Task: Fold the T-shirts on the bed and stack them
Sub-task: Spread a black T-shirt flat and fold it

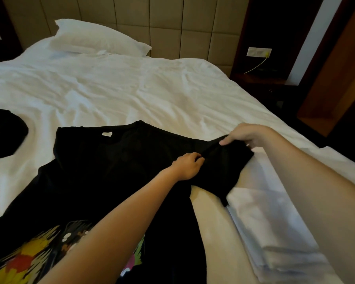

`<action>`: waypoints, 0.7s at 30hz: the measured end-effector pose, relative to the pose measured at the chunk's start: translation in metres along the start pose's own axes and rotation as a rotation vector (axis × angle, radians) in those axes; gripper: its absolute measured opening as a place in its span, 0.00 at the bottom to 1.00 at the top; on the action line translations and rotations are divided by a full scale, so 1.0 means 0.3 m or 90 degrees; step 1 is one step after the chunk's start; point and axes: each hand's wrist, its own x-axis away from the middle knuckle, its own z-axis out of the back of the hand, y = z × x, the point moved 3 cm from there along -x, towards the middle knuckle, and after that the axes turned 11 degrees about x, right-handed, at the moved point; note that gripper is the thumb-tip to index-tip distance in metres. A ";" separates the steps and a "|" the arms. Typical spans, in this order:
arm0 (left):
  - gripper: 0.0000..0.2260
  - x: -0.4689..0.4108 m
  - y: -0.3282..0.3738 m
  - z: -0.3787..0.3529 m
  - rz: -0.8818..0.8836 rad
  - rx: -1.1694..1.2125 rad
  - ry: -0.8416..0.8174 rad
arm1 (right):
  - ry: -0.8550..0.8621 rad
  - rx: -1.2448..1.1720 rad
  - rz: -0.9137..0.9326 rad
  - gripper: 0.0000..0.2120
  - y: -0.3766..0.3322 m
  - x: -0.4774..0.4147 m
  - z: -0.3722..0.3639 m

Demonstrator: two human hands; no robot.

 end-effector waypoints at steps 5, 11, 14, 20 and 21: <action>0.23 0.012 0.043 0.005 -0.019 0.060 0.060 | 0.192 -0.048 -0.001 0.14 0.003 -0.001 0.045; 0.25 0.129 0.057 0.023 0.016 -0.057 0.030 | 0.372 0.553 -0.043 0.21 0.036 0.063 0.018; 0.29 0.218 0.048 0.067 0.009 -0.198 0.042 | 0.409 0.556 -0.013 0.25 -0.010 0.088 -0.018; 0.36 0.372 -0.037 0.169 0.088 -0.309 0.084 | 0.267 0.213 0.190 0.09 -0.230 0.169 -0.213; 0.36 0.395 -0.058 0.182 0.086 -0.313 0.082 | 0.195 0.162 0.212 0.08 -0.265 0.170 -0.264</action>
